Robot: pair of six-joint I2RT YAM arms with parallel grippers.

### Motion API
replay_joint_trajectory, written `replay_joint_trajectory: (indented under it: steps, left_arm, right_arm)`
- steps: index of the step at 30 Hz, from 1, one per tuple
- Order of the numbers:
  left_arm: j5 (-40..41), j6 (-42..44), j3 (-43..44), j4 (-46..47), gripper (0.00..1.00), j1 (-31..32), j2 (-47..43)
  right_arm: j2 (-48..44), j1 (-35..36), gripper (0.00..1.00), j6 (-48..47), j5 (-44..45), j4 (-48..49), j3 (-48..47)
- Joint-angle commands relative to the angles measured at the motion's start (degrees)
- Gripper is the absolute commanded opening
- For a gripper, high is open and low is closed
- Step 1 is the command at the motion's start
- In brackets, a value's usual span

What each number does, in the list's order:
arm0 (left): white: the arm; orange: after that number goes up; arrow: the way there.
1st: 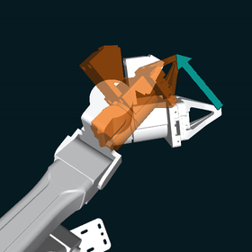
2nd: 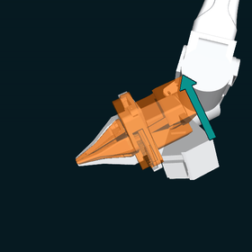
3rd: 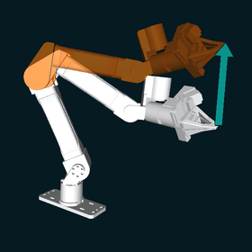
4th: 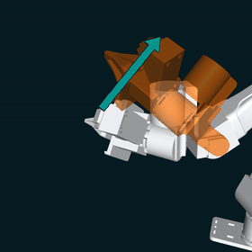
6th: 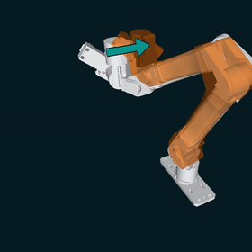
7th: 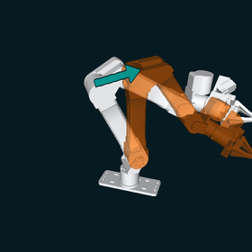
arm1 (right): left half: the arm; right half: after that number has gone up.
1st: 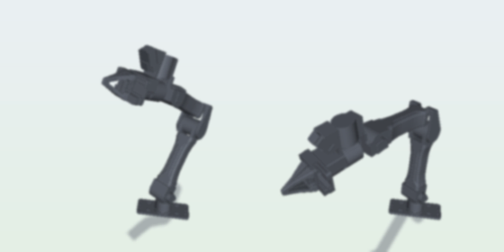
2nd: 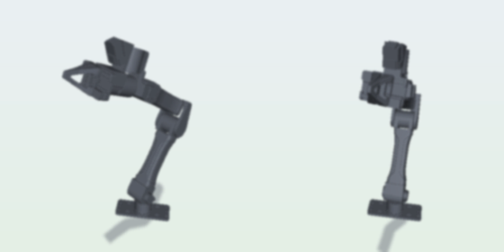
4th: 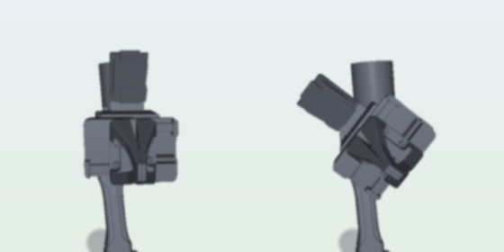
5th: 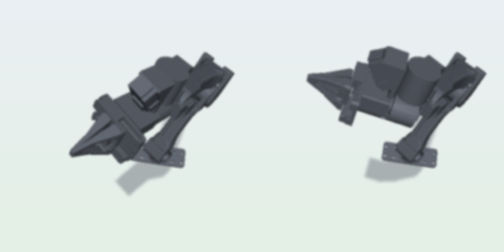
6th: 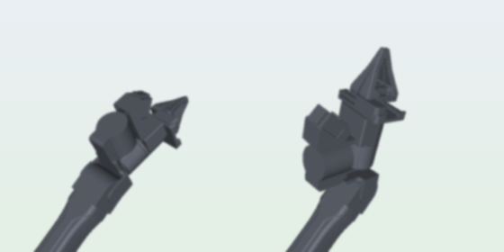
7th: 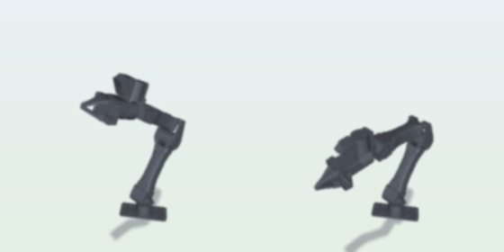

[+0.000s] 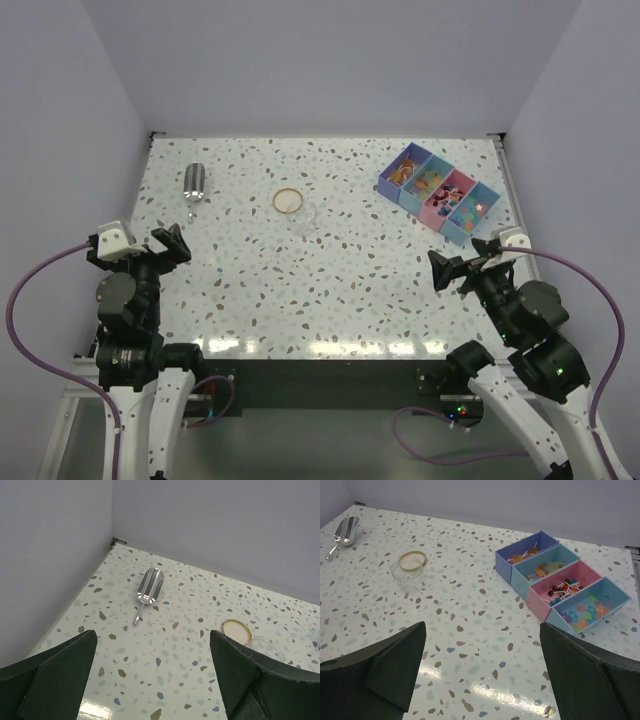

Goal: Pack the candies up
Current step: Move the storage box to the center of the board.

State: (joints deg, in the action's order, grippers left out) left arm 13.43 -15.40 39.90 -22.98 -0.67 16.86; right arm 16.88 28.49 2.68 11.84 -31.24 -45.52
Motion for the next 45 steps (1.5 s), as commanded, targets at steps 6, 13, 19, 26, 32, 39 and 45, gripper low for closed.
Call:
replay_joint_trajectory:
  steps: [6,13,19,26,32,39,45]
  left_arm:
    - [-3.8,0.7,-0.3,-1.1,1.0,0.0,2.6]
    - [-5.6,0.0,-3.0,1.9,1.0,0.0,5.3]
    - [-3.5,-0.9,-7.1,3.2,1.0,3.4,3.3]
    - [-3.1,-2.1,-9.8,4.2,1.0,10.1,1.6]
    - [-2.8,-1.7,-10.4,4.7,1.0,12.6,1.1]
    - [-2.7,-1.6,-10.3,4.7,1.0,14.3,1.4]
    - [-2.5,-1.7,-10.2,4.5,1.0,14.6,1.4]
  right_arm:
    - [7.4,0.2,0.99,5.5,-0.4,5.3,1.5]
    - [22.9,0.1,0.99,12.6,1.6,11.5,1.0]
    - [44.0,-0.4,0.99,14.9,14.4,8.0,-12.3]
    - [69.5,-13.8,0.99,20.5,11.1,1.4,-28.0]
    - [85.1,-19.9,0.81,23.9,9.0,-0.1,-39.4]
    - [97.5,-22.9,0.63,28.3,9.3,-0.8,-48.5]
    - [100.2,-23.0,0.41,30.9,9.2,-0.3,-48.8]
